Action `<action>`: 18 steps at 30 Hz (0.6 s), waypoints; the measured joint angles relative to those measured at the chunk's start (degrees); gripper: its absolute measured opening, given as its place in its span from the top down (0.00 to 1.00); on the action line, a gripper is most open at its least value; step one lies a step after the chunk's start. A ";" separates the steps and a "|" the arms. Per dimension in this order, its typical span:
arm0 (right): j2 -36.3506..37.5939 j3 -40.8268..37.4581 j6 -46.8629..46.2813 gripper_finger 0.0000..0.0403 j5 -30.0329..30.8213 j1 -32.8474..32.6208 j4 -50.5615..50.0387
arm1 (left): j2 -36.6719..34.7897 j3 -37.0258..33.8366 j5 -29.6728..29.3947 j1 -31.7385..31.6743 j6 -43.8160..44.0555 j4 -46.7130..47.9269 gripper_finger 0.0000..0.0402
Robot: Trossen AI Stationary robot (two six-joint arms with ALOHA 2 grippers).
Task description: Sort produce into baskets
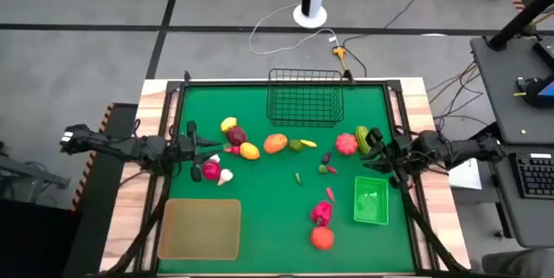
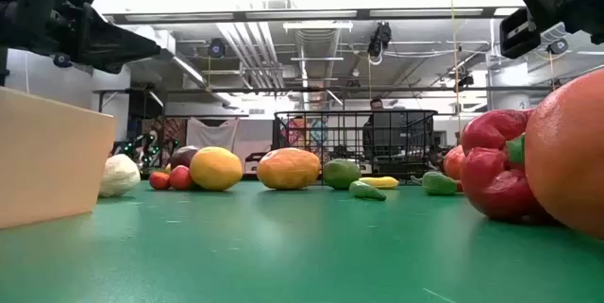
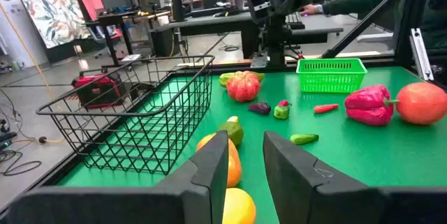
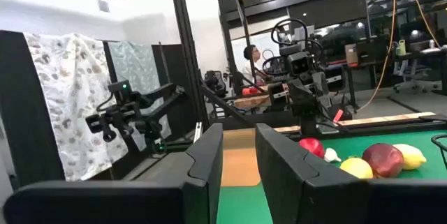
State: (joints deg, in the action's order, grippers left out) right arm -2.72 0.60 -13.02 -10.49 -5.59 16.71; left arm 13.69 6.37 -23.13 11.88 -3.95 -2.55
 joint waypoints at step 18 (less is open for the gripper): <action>0.01 -0.01 0.00 0.80 -0.01 0.01 0.00 | 0.00 -0.02 0.00 0.02 0.01 0.00 0.81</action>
State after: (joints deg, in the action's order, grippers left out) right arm -2.71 0.59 -13.02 -10.50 -5.58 16.71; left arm 13.69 6.35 -23.13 11.90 -3.94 -2.55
